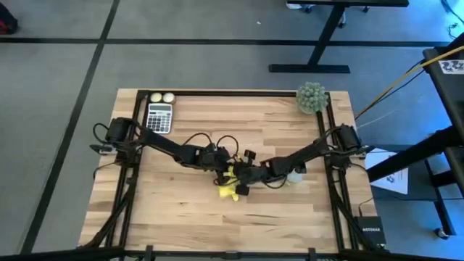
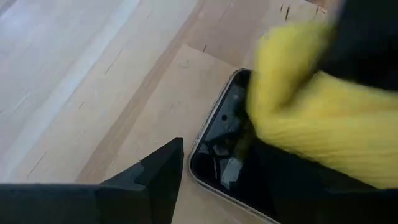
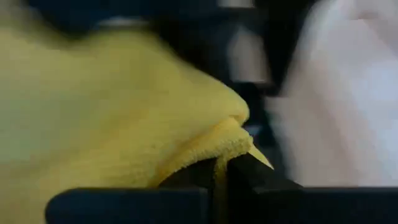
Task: Apply microfiber cloth
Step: Wipe the front of the black cellphone with a yellow microfiber towel
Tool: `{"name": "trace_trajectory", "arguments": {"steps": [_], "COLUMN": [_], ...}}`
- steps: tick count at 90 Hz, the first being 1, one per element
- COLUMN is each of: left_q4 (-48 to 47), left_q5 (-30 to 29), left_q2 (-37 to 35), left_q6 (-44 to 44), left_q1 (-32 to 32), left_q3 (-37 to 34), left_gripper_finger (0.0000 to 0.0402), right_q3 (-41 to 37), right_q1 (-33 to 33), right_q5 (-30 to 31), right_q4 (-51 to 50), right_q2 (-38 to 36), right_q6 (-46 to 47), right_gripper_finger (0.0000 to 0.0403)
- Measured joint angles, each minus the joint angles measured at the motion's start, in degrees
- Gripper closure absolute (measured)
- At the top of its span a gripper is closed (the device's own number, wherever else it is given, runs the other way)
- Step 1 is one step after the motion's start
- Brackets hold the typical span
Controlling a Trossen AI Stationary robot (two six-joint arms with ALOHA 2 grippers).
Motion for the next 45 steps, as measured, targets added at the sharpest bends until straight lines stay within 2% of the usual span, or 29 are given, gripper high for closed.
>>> {"name": "trace_trajectory", "arguments": {"steps": [11,23,45], "left_q4": [0.0,0.0,0.0], "left_q5": [0.1,0.1,0.1], "left_q2": [0.0,0.0,0.0], "left_q6": [-0.1,-0.6,-1.1], "left_q1": [0.2,0.2,0.2], "left_q3": [0.0,0.0,0.0], "left_gripper_finger": [0.0211,0.0211,0.0210], "right_q3": [-0.1,-0.1,1.7], "right_q1": [2.4,3.9,3.5], "right_q5": [-5.5,-6.7,5.0], "right_q4": [4.5,7.7,8.0], "right_q2": [0.5,1.1,-2.4], "right_q6": [0.7,-3.4,-5.1], "right_gripper_finger": [0.0402,0.0402,0.0402]}}
